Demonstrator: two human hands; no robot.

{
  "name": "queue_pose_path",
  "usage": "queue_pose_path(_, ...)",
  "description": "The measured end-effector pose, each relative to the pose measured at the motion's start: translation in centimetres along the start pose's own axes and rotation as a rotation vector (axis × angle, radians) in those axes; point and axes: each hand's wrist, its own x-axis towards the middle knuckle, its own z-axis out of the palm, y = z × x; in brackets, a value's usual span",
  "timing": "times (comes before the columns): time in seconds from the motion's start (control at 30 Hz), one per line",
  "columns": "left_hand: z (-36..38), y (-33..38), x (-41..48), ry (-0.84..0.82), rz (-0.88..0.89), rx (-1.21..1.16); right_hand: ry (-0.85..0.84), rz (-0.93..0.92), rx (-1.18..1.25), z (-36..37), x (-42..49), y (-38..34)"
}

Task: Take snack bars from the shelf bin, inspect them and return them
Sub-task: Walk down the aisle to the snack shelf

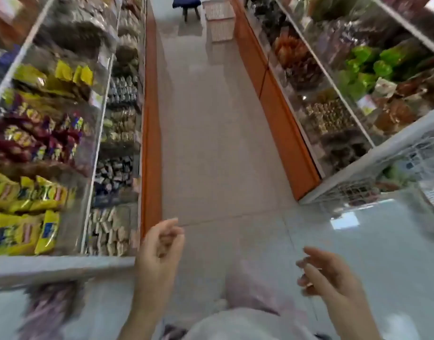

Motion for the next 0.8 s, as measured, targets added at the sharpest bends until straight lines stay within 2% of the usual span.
queue_pose_path(0.07,2.0,-1.6,3.9,-0.033,-0.049,0.088,0.004,0.041,-0.174,1.4,2.6,1.7)
queue_pose_path(0.23,7.2,-2.9,14.8,-0.099,-0.136,0.128,-0.038,0.122,-0.303,5.6,11.9,0.7)
queue_pose_path(0.4,10.6,-0.1,26.3,-0.102,-0.147,0.130,-0.082,0.008,-0.332,12.1,28.3,-6.9)
queue_pose_path(0.57,12.2,3.0,37.4,-0.027,-0.184,0.071,-0.162,-0.076,-0.302,21.1,44.3,-15.9)
queue_pose_path(0.8,16.8,7.0,63.8,0.043,-0.157,0.049,-0.229,-0.038,-0.270,33.0,64.4,-25.8)
